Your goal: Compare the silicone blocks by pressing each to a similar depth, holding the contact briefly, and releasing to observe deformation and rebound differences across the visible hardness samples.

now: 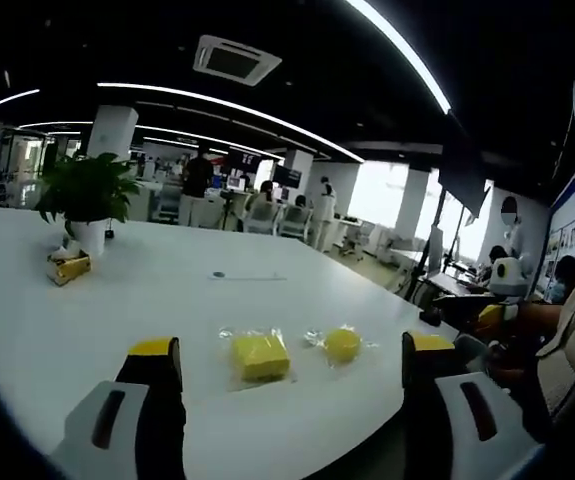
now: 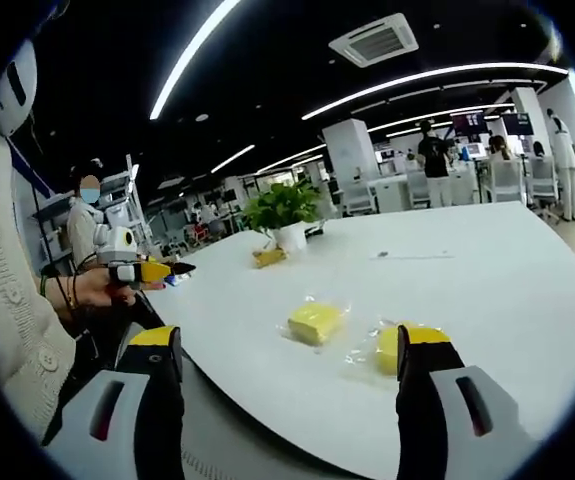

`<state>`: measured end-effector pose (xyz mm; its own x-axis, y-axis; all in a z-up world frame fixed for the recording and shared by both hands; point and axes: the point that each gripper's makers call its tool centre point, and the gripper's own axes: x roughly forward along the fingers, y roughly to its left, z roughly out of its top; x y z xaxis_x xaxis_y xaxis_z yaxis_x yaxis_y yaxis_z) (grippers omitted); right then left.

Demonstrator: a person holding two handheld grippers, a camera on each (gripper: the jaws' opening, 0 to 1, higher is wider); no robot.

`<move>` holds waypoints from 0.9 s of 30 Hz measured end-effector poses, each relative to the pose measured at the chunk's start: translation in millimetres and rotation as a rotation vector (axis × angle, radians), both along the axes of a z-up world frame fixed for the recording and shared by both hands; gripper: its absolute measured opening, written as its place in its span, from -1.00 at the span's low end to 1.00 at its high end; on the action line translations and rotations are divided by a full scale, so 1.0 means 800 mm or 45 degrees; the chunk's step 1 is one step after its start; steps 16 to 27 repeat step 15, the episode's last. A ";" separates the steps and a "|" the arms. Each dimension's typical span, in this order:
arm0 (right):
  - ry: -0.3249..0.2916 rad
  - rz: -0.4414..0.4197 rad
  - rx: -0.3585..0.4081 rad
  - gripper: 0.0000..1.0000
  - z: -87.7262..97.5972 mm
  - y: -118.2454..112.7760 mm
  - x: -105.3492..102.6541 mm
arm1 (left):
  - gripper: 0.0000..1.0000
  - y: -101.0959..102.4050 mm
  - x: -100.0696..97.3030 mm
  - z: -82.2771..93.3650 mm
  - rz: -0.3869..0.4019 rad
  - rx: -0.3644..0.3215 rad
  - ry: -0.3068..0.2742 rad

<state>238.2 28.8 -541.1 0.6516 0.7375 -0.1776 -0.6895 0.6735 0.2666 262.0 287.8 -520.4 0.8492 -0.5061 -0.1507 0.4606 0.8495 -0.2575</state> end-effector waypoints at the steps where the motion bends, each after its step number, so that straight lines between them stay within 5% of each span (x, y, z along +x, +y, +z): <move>1: 0.000 0.001 -0.003 0.64 0.000 0.000 -0.001 | 0.80 0.000 0.000 0.001 -0.003 -0.001 -0.004; 13: 0.023 -0.010 0.011 0.63 -0.006 -0.004 0.000 | 0.80 -0.004 0.003 -0.002 -0.030 0.081 0.000; 27: 0.026 -0.010 0.009 0.63 -0.006 -0.003 0.001 | 0.80 -0.005 0.004 -0.001 -0.036 0.079 0.000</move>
